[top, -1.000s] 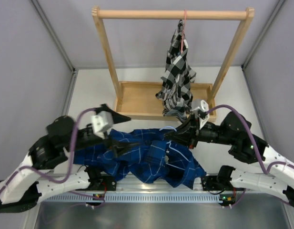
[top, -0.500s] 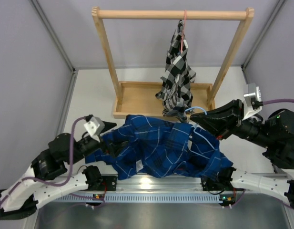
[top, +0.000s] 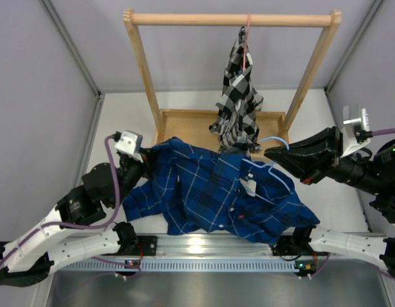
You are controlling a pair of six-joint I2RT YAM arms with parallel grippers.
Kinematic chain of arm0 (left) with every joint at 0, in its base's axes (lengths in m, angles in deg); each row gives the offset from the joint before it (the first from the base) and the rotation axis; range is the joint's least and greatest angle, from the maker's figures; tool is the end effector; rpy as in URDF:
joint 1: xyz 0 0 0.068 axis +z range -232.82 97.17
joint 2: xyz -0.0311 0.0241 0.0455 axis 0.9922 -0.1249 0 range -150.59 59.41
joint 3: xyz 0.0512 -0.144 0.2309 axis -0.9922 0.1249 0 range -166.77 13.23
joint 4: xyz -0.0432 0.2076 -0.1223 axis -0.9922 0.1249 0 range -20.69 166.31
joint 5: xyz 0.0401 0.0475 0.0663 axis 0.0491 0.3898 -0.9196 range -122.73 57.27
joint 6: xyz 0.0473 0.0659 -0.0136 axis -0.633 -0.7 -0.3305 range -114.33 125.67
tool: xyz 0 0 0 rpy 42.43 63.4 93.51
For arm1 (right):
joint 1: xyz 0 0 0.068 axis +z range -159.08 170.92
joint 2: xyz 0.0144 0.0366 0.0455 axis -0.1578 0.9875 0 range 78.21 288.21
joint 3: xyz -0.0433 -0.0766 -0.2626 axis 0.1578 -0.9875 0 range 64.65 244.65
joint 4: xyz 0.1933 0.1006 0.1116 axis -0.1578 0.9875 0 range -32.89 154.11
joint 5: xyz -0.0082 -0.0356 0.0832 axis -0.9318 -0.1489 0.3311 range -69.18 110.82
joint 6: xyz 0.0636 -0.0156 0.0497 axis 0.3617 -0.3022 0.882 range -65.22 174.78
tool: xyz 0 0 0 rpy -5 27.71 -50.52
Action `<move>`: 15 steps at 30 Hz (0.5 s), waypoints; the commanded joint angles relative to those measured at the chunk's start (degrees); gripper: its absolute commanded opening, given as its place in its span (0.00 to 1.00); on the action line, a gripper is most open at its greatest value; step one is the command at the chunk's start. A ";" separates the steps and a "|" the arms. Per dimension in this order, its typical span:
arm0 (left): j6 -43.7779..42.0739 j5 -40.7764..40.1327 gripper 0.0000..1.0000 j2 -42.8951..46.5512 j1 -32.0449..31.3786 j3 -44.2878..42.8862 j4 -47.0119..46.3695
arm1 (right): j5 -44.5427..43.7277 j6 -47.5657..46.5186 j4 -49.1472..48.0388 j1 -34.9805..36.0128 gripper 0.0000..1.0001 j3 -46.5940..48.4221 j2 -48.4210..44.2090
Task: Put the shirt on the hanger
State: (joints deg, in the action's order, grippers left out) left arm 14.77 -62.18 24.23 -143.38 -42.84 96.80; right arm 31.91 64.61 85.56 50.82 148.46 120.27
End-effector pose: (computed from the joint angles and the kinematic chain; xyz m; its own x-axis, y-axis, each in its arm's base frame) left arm 0.0931 -0.0933 0.3894 -0.1378 -0.0363 -0.9898 0.5027 0.8585 -0.1015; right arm 0.0335 0.0854 0.5224 -0.0473 0.2524 -0.9665 -0.9487 0.2913 0.1225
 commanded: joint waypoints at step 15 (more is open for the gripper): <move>-6.21 -27.14 0.00 -19.05 0.26 -30.25 6.08 | -4.21 -8.94 -6.73 0.57 0.00 9.45 5.49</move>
State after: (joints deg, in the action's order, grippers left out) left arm 5.85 -85.13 9.34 -143.40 -76.20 96.60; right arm 34.54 57.68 86.12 50.82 159.08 127.22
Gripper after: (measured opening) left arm 0.014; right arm 0.009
